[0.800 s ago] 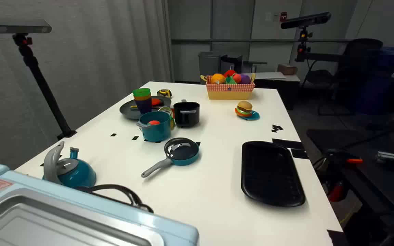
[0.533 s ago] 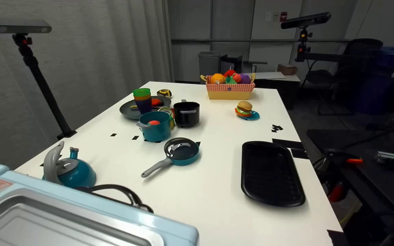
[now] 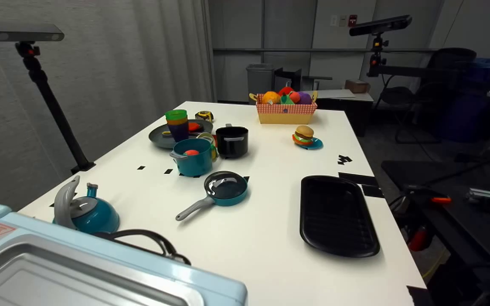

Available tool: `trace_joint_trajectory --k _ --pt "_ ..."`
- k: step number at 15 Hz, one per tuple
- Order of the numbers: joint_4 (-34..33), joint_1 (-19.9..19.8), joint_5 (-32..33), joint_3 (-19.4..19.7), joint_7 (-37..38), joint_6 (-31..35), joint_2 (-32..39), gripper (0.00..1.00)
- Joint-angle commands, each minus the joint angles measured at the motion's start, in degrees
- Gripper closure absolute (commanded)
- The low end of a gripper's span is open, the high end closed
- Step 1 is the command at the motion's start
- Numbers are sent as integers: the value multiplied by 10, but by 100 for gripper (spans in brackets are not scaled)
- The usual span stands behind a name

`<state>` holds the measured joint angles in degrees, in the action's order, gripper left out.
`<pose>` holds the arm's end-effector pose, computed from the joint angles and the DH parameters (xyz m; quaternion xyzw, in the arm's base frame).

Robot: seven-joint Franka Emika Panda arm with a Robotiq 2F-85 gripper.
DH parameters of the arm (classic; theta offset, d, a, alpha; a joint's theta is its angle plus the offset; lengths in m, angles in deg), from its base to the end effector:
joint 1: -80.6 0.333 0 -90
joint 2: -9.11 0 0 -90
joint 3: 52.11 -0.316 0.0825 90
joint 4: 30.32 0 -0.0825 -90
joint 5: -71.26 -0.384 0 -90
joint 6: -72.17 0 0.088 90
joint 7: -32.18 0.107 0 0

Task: Move the lid from the blue pan to the blue pot

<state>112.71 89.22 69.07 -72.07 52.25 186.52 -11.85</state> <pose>0.3572 0.1963 0.3968 0.9948 0.0494 -0.0524 0.0714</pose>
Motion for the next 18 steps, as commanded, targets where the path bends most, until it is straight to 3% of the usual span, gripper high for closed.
trace_joint_trajectory --k 1,10,18 --pt "-1 12 4 11 4 -2 2 0" --pt "0 10 6 13 5 5 0 0" --pt "9 -18 23 59 6 45 -16 0"
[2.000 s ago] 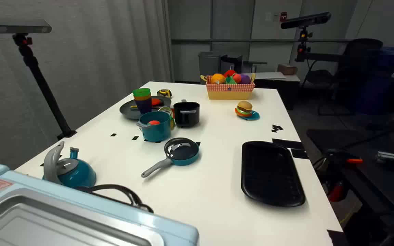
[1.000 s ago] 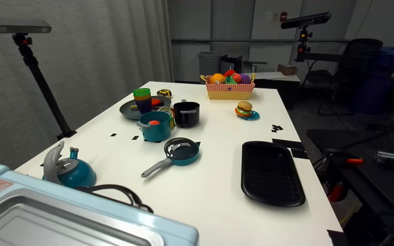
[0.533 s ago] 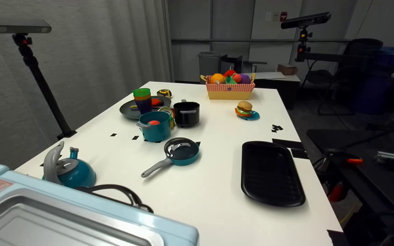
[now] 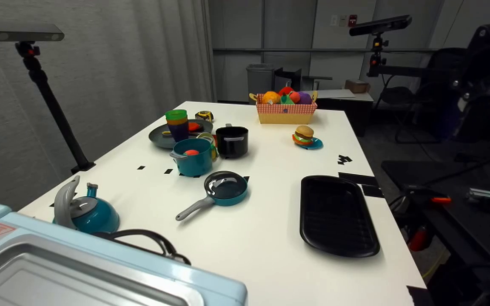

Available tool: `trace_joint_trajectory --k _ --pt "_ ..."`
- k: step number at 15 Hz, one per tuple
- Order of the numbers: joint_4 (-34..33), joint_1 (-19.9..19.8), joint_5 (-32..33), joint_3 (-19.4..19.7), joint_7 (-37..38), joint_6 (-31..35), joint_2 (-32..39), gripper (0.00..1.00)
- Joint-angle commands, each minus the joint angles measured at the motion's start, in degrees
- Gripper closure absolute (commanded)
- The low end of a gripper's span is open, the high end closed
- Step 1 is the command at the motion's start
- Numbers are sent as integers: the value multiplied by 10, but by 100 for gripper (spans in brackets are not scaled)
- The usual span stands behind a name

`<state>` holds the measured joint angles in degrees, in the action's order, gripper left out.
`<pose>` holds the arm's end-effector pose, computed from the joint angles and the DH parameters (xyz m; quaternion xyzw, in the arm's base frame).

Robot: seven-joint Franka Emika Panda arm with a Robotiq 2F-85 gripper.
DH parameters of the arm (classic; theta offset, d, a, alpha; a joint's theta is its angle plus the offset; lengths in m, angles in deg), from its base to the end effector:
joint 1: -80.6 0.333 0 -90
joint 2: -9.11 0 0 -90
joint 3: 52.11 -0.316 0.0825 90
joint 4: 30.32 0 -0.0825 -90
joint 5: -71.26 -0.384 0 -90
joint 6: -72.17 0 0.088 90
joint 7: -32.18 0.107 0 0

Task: Move the lid from the blue pan to the blue pot

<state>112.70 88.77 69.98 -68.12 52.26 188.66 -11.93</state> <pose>0.3749 0.1694 0.4034 0.9976 0.0186 -0.0356 0.0569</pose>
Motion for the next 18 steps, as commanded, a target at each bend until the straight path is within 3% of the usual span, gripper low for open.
trace_joint_trajectory --k 1,8,9,15,18 --pt "9 -20 19 26 10 31 -15 0" --pt "14 -65 37 79 16 52 -32 0" --pt "-1 -58 32 75 4 38 -7 0" --pt "-1 -64 32 80 6 38 -16 0" --pt "-22 -75 57 73 20 35 12 0"
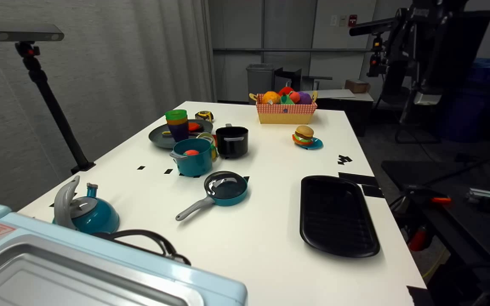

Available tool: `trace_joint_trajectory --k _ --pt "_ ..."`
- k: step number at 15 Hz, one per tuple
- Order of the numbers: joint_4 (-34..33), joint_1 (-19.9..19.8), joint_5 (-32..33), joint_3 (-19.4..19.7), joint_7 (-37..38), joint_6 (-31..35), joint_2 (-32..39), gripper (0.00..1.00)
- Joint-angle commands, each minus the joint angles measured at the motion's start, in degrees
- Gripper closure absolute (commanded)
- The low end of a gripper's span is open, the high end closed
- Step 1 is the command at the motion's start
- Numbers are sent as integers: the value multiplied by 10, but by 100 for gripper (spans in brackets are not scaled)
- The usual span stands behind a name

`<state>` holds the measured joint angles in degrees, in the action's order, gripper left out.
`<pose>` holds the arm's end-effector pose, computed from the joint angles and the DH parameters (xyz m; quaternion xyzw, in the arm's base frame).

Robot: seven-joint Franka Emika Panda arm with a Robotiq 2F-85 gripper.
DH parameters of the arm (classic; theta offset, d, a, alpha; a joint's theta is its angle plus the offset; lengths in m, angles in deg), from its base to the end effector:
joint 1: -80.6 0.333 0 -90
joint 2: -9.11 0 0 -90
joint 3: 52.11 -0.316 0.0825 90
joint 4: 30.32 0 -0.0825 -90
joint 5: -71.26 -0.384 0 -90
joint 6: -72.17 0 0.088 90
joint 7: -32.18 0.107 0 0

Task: Move the lid from the blue pan to the blue pot

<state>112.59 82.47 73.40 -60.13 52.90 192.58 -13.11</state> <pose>0.4110 0.0703 0.4228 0.9950 -0.0900 0.0067 0.0421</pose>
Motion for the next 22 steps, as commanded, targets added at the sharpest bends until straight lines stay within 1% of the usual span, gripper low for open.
trace_joint_trajectory --k 1,4,7,10,12,16,17,18,19,22 --pt "-31 -18 40 -8 21 -9 37 0" --pt "-61 -30 78 7 6 -24 78 0" --pt "-93 -41 93 37 -45 -18 119 0" --pt "-132 -49 108 72 -134 -12 155 0" --pt "-158 -50 108 93 -226 -9 179 0" --pt "-208 -49 105 112 -342 -9 224 0" --pt "-217 -49 102 113 -357 -8 233 0" --pt "-221 -49 100 114 -354 -5 235 0" --pt "-193 -48 99 111 -328 -4 213 0" --pt "-209 -48 99 111 -336 -4 230 0"
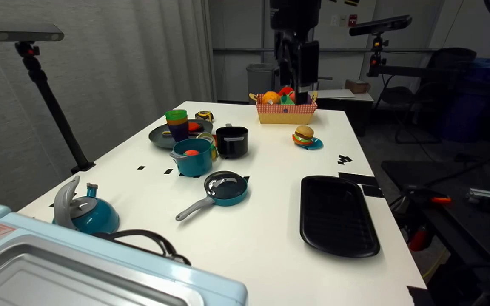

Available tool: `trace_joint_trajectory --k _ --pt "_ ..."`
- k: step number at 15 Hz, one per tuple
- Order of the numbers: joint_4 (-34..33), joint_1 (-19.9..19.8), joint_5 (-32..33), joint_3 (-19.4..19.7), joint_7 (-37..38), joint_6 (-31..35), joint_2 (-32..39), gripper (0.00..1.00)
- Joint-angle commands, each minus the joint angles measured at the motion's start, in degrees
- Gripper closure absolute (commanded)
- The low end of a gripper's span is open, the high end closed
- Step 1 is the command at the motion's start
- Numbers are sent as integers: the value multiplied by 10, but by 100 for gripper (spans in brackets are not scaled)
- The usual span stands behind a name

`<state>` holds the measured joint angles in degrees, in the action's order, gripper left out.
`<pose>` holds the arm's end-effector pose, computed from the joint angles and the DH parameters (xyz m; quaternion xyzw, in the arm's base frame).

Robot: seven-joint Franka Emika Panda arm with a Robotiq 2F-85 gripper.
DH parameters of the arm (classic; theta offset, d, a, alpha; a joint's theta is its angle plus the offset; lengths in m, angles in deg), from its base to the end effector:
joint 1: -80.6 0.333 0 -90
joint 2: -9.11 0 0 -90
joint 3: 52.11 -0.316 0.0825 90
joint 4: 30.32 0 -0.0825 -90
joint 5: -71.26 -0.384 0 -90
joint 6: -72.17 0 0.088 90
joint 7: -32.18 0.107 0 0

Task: Move the lid from the blue pan to the blue pot

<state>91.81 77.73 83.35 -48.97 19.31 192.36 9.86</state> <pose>0.5334 -0.0663 0.3986 0.9891 0.1145 -0.0378 0.0851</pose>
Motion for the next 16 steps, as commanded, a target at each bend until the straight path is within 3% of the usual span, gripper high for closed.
trace_joint_trajectory --k 1,7,16 --pt "-3 -1 0 -1 -1 -2 1 0" --pt "-41 0 7 -2 -9 25 54 0" --pt "-109 -12 -7 -1 -25 126 176 0"
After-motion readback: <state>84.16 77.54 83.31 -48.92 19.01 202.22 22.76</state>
